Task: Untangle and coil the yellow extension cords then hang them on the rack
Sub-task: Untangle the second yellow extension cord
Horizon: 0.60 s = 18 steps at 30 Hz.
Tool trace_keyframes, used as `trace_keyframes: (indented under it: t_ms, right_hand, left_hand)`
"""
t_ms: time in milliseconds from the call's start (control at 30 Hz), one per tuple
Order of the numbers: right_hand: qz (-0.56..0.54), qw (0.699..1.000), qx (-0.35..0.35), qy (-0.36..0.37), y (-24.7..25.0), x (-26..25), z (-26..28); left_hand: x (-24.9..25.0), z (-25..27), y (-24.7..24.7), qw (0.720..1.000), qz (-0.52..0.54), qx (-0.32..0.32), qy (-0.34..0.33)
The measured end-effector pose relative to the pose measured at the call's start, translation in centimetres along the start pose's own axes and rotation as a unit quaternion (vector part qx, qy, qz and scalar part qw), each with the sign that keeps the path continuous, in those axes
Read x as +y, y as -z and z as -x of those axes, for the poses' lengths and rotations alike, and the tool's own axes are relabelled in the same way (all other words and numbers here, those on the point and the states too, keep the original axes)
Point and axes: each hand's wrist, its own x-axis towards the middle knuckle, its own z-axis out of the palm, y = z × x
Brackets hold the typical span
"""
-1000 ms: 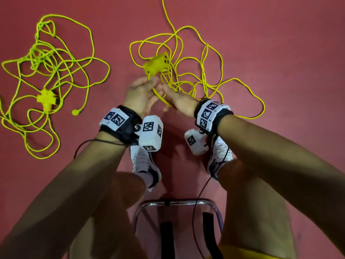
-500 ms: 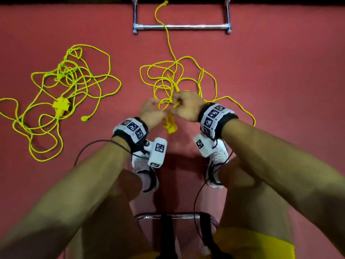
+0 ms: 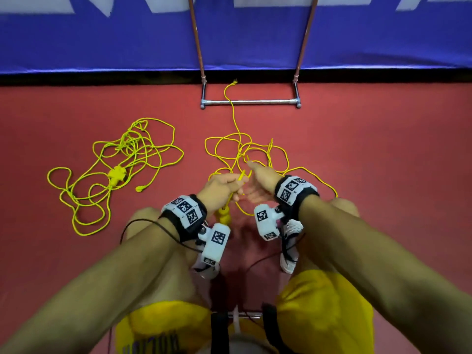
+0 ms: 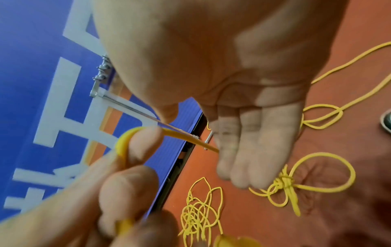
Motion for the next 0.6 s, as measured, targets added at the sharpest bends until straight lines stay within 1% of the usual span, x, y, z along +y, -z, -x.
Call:
trace_keyframes:
  t_ms: [33,67,167,233,300,367,433,467,500,533,567,600]
  right_hand:
    - [-0.024,0.999,-0.022,-0.002,-0.2,0.3,0.1]
    - [-0.058,0.998,-0.027,0.007,-0.3,0.4,0.4]
    - [-0.144,0.989,-0.013,0.024,-0.4,-0.4,1.6]
    - [-0.198,0.979,-0.01,0.045,-0.2,-1.5,3.2]
    - [-0.249,0.963,-0.009,0.098,0.1,-3.1,5.1]
    - [-0.259,0.949,-0.018,0.179,0.3,-5.0,7.2]
    - [-0.269,0.926,-0.043,0.262,0.4,-7.1,9.8]
    - [-0.276,0.914,-0.062,0.29,0.4,-8.1,10.9]
    - [-0.278,0.908,-0.081,0.303,0.5,-8.9,11.8]
    - [-0.277,0.908,-0.096,0.3,0.4,-9.4,12.4]
    - [-0.265,0.916,-0.104,0.285,0.4,-9.6,12.7]
    - [-0.242,0.93,-0.1,0.257,0.4,-9.5,12.7]
  left_hand:
    - [0.1,0.8,-0.1,1.0,-0.017,-0.017,0.002]
    - [0.4,1.7,-0.4,0.999,-0.032,-0.036,0.005]
    - [1.0,3.8,-1.1,0.995,-0.068,-0.072,0.023]
    - [1.3,4.5,-1.2,0.995,-0.051,-0.08,0.04]
    - [1.7,5.0,-1.2,0.994,-0.005,-0.075,0.078]
    - [2.4,5.5,-1.4,0.992,0.037,-0.063,0.103]
    - [3.3,5.7,-1.7,0.992,0.059,-0.043,0.102]
    - [3.9,5.7,-1.8,0.993,0.073,-0.031,0.092]
    - [4.4,5.5,-1.7,0.991,0.097,-0.023,0.087]
    - [4.7,5.2,-1.6,0.988,0.123,-0.027,0.091]
    - [5.1,4.9,-1.5,0.984,0.141,-0.04,0.098]
    - [5.0,4.7,-1.5,0.982,0.142,-0.055,0.111]
